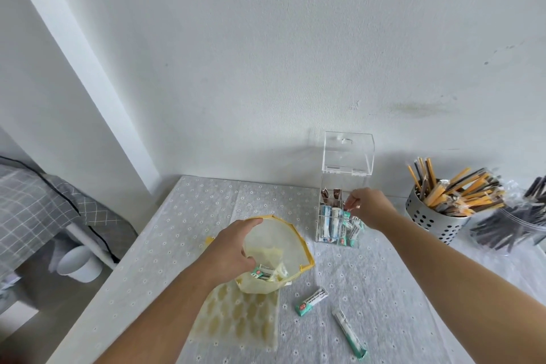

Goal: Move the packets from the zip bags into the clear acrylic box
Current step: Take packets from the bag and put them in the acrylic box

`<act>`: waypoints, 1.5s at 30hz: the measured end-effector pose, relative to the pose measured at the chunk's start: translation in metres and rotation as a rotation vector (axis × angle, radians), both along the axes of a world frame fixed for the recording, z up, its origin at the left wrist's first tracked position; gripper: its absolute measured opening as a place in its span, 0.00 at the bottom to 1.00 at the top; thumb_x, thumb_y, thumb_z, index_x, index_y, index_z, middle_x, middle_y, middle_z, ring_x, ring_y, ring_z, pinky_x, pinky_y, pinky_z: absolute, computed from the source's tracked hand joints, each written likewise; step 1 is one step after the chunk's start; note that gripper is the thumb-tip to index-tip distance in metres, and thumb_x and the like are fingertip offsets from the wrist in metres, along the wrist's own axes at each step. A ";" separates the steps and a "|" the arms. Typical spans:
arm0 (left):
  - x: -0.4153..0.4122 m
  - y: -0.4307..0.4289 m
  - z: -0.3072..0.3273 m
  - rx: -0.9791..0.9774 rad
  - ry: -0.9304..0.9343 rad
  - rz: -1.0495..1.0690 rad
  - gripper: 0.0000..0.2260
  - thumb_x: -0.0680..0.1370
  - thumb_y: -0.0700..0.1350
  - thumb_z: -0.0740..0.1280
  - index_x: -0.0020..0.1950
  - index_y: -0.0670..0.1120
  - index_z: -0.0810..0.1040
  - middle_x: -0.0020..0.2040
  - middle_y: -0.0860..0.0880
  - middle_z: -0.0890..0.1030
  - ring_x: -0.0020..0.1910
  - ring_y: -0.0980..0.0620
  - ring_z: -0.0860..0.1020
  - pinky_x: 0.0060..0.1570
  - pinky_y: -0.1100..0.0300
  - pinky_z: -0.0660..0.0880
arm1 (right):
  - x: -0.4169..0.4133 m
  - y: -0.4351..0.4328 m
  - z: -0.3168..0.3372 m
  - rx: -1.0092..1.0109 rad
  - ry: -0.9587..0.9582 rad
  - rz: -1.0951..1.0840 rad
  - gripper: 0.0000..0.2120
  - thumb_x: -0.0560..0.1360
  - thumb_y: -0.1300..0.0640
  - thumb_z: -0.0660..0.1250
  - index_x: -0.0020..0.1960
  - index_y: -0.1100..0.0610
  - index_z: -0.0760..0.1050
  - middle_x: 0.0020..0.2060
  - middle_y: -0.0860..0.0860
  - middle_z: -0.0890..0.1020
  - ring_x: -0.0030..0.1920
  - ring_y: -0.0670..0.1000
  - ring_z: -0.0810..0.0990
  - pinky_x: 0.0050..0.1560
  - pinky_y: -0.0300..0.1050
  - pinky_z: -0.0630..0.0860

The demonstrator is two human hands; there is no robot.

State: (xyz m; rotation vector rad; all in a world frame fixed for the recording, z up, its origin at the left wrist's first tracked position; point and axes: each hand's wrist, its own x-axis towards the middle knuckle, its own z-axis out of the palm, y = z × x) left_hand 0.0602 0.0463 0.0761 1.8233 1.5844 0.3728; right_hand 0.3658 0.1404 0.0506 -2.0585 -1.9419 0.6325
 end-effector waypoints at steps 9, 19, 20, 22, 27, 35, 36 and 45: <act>0.004 -0.013 0.005 0.013 -0.011 -0.014 0.35 0.70 0.36 0.67 0.74 0.56 0.61 0.65 0.54 0.67 0.41 0.54 0.74 0.43 0.66 0.69 | -0.066 -0.073 0.057 0.145 0.266 0.160 0.06 0.71 0.61 0.72 0.45 0.52 0.81 0.34 0.40 0.79 0.32 0.39 0.75 0.33 0.25 0.70; 0.006 -0.047 -0.006 0.089 0.004 -0.064 0.38 0.71 0.36 0.69 0.76 0.54 0.56 0.73 0.55 0.60 0.59 0.45 0.74 0.49 0.68 0.67 | -0.145 -0.107 0.014 -0.014 0.112 0.507 0.10 0.72 0.62 0.69 0.53 0.58 0.81 0.48 0.52 0.84 0.49 0.48 0.82 0.53 0.38 0.76; 0.006 -0.048 -0.007 0.097 0.005 -0.066 0.38 0.71 0.36 0.69 0.76 0.54 0.56 0.73 0.55 0.60 0.59 0.45 0.74 0.48 0.69 0.67 | -0.152 -0.104 0.006 -0.040 0.037 0.535 0.12 0.73 0.61 0.69 0.56 0.58 0.80 0.52 0.53 0.83 0.54 0.51 0.80 0.57 0.42 0.75; 0.003 -0.052 -0.009 0.106 -0.001 -0.064 0.38 0.71 0.36 0.69 0.76 0.55 0.55 0.73 0.56 0.60 0.59 0.45 0.74 0.47 0.70 0.67 | -0.163 -0.094 -0.014 -0.097 -0.112 0.566 0.16 0.73 0.60 0.67 0.61 0.58 0.76 0.57 0.54 0.81 0.60 0.53 0.77 0.61 0.45 0.73; -0.006 -0.057 -0.011 0.088 -0.008 -0.050 0.38 0.71 0.34 0.66 0.75 0.56 0.56 0.74 0.58 0.59 0.59 0.45 0.74 0.49 0.68 0.68 | -0.174 -0.079 -0.049 -0.224 -0.427 0.633 0.20 0.74 0.65 0.63 0.65 0.59 0.72 0.60 0.56 0.77 0.61 0.56 0.75 0.61 0.49 0.74; -0.017 -0.059 -0.018 0.024 -0.051 0.003 0.39 0.70 0.33 0.66 0.76 0.56 0.55 0.73 0.58 0.61 0.52 0.48 0.76 0.49 0.68 0.69 | -0.201 -0.068 -0.058 -0.206 -0.489 0.742 0.19 0.76 0.58 0.62 0.66 0.48 0.70 0.59 0.51 0.77 0.58 0.54 0.78 0.46 0.44 0.72; -0.018 -0.058 -0.017 0.013 -0.058 0.010 0.39 0.70 0.33 0.65 0.76 0.57 0.55 0.73 0.59 0.60 0.47 0.51 0.76 0.48 0.68 0.69 | -0.202 -0.068 -0.060 -0.204 -0.495 0.762 0.18 0.76 0.54 0.63 0.65 0.46 0.71 0.58 0.51 0.78 0.57 0.53 0.78 0.47 0.45 0.74; -0.019 -0.052 -0.021 -0.006 -0.077 0.010 0.39 0.71 0.33 0.65 0.75 0.59 0.55 0.73 0.60 0.59 0.53 0.48 0.77 0.49 0.67 0.71 | -0.208 -0.070 -0.072 -0.154 -0.476 0.740 0.12 0.74 0.56 0.65 0.54 0.60 0.75 0.52 0.55 0.79 0.49 0.56 0.81 0.45 0.47 0.76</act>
